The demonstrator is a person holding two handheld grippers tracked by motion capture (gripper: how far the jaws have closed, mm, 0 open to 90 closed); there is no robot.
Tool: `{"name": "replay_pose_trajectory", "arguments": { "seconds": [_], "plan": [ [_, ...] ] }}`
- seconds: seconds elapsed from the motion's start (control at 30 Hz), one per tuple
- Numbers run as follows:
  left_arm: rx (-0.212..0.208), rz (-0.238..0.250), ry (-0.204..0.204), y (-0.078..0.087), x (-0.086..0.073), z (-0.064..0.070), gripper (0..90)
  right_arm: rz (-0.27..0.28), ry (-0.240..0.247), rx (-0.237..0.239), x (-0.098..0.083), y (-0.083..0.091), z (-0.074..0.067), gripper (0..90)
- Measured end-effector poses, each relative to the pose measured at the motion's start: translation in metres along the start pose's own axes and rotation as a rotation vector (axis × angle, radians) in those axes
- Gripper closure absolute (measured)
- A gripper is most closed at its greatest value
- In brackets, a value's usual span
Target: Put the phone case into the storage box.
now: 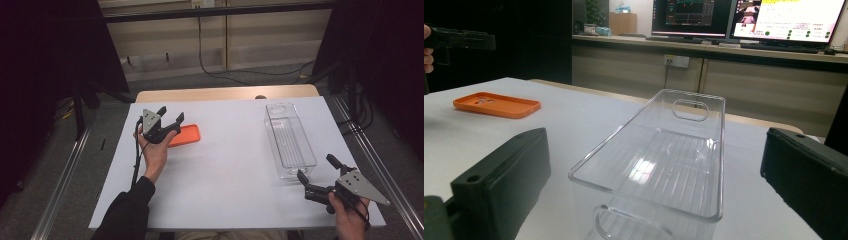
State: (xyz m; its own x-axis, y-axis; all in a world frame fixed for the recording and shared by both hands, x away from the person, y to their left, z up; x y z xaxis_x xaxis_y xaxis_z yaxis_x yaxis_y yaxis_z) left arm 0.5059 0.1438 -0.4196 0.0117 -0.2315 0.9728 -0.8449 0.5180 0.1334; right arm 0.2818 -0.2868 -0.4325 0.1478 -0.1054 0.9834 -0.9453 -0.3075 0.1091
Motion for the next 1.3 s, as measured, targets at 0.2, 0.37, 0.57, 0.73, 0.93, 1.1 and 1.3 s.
{"name": "replay_pose_trajectory", "arguments": {
  "seconds": [0.2,0.37,0.57,0.73,0.93,1.1,1.3],
  "plan": [
    [0.004,-0.005,-0.031,-0.003,0.001,0.0,49.3,0.0,0.002,0.0,0.0,0.0,0.0,0.0],
    [0.003,-0.014,-0.032,-0.005,0.001,0.002,60.3,-0.001,0.002,0.002,0.0,0.0,0.0,0.0],
    [-0.026,-0.008,-0.032,-0.008,0.002,0.003,79.2,0.0,0.003,0.002,0.0,0.0,0.0,0.0],
    [-0.044,-0.019,-0.035,-0.01,0.002,0.003,90.0,-0.002,0.003,0.002,0.0,0.0,0.0,0.0],
    [-0.068,-0.065,0.001,-0.016,-0.002,0.002,90.0,-0.001,0.003,0.003,0.0,0.0,0.0,0.0],
    [-0.092,-0.105,0.049,-0.02,-0.007,-0.002,90.0,-0.001,0.002,0.003,0.0,0.0,0.0,0.0],
    [-0.109,-0.163,0.098,-0.025,-0.013,-0.005,90.0,-0.002,0.003,0.006,0.0,0.0,0.0,0.0]
  ]
}}
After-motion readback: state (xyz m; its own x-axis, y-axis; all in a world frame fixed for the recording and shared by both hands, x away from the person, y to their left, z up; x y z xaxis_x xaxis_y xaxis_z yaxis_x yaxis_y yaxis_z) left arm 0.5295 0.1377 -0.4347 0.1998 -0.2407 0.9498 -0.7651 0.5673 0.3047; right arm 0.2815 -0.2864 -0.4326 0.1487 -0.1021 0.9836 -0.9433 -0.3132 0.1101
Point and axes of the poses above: each handheld gripper's, and its own axes: y roughly backward along the jaws, x roughly out of its top, z roughly to its right, the point moved 5 cm from there along -y, roughly forward along the jaws, and after that the axes turned 10 degrees about -y, right-handed, at the moved point
